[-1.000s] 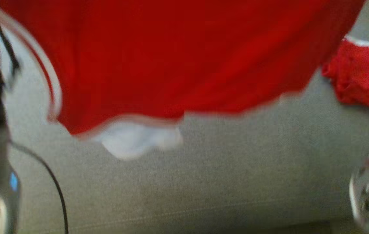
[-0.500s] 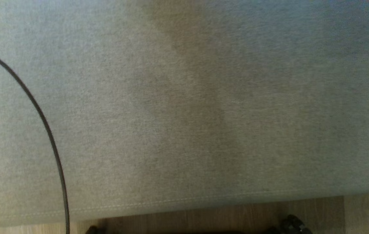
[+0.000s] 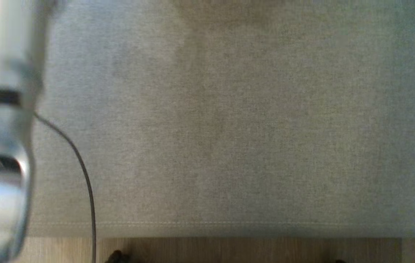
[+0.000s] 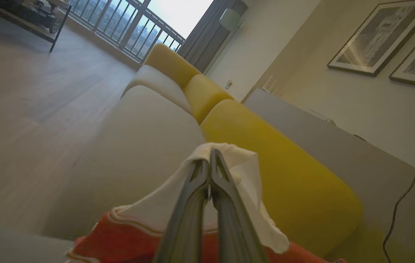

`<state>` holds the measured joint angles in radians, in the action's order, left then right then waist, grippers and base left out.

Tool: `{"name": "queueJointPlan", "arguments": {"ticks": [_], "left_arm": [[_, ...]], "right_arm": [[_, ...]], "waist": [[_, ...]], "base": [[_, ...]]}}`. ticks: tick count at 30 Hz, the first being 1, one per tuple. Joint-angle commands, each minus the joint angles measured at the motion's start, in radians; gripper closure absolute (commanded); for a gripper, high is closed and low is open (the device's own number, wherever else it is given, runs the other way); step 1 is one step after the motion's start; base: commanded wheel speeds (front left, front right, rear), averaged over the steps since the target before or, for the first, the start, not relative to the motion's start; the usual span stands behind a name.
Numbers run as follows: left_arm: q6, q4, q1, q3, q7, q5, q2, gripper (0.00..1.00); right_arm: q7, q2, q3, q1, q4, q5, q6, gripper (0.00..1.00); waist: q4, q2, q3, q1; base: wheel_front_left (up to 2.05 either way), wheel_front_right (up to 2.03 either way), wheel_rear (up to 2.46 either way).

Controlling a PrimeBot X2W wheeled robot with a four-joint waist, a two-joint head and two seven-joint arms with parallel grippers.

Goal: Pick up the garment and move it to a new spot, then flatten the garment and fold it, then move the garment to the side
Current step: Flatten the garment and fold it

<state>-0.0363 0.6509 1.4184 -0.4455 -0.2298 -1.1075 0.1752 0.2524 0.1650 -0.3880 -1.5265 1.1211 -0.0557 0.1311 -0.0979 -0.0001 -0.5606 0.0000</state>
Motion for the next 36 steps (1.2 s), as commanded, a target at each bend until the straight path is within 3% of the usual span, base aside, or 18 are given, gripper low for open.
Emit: {"name": "queueJointPlan", "arguments": {"ticks": [1,3,6,15,27,36], "left_arm": [[-0.018,-0.010,-0.060,-0.002,0.023,-0.010,0.044,1.00],[-0.030,0.008,-0.149,-0.037,0.032,0.012,0.072,1.00],[-0.052,0.024,-0.317,-0.097,0.053,0.032,0.113,1.00],[-0.079,-0.018,-0.576,-0.233,0.099,0.096,0.207,1.00],[-0.076,-0.119,-0.796,-0.406,0.166,0.223,0.348,1.00],[-0.070,-0.201,-0.929,-0.464,0.240,0.210,0.418,1.00]], "right_arm": [[0.007,-0.009,0.012,0.029,-0.001,-0.037,0.000,1.00],[0.007,-0.019,0.003,0.086,0.039,-0.100,0.000,1.00],[-0.004,-0.026,0.066,0.219,0.078,-0.166,0.000,1.00],[-0.093,-0.014,0.236,0.455,0.096,-0.241,0.000,1.00],[-0.152,0.035,0.352,0.641,0.104,-0.306,0.000,1.00],[-0.235,0.049,0.409,0.746,0.117,-0.347,0.000,1.00]], "waist": [[-0.022,0.0001,0.040,0.0000],[-0.026,0.0001,0.069,0.0000],[-0.030,0.0001,0.140,0.0000],[-0.025,0.0001,0.281,0.0000],[0.008,0.0001,0.405,0.0000],[0.045,0.0001,0.481,0.0000]], "base": [[0.00,0.00,0.00],[0.00,0.00,0.00],[0.00,0.00,0.00],[0.00,0.00,0.00],[0.00,0.00,0.00],[0.00,0.00,0.00]]}}
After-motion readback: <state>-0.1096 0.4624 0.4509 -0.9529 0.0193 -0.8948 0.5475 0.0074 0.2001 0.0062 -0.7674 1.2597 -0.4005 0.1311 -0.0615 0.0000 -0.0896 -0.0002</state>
